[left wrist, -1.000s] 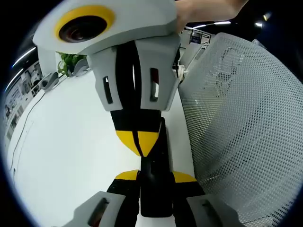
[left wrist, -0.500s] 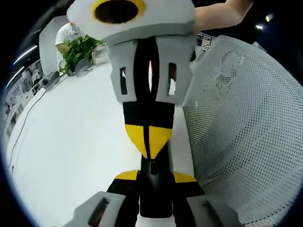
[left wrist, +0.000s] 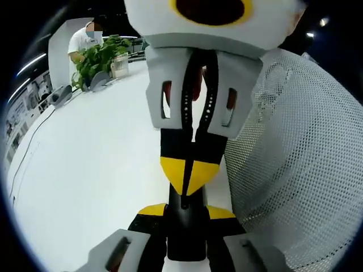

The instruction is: Press the specified remote control buttons in sequence, fully releasing each button before pressing the next.

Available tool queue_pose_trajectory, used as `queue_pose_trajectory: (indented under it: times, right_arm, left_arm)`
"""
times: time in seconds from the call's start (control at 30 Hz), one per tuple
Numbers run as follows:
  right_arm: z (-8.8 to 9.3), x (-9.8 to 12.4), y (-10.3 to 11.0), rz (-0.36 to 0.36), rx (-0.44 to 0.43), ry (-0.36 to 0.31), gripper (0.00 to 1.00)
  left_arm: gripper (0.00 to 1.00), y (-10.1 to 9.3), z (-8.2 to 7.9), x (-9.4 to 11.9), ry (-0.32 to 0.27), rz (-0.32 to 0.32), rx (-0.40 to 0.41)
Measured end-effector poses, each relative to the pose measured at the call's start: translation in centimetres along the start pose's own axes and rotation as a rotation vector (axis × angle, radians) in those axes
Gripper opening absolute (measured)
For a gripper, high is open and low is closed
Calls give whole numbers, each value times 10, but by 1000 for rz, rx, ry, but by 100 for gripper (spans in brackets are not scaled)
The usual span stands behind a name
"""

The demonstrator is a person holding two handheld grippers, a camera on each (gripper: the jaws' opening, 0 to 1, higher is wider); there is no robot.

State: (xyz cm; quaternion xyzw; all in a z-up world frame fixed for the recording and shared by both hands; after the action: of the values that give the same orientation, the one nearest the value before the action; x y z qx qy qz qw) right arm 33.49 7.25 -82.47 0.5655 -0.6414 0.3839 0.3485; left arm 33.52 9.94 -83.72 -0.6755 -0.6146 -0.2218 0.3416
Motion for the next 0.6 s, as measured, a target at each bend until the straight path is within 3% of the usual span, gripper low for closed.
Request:
queue_pose_trajectory:
  times: [0.5,0.6]
  right_arm:
    - [-2,3,1,28,-60,-81,0]
    - [-5,3,1,45,-39,-81,0]
  left_arm:
    - [24,0,0,1,-21,4,19]
    - [24,0,0,1,-19,3,17]
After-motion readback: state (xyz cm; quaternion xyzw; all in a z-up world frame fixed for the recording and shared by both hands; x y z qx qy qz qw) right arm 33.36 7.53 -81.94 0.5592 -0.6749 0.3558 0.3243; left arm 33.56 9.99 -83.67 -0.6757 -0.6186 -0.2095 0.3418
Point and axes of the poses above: the point that each gripper's makers call its tool centre point, and the gripper's own axes: x roughly backward along the fingers, y roughly to its left, z roughly out of its underside, the point moved 3 cm from there along x, roughly backward along the fingers, and after that the axes turned 8 degrees about z, right-handed, at the moved point
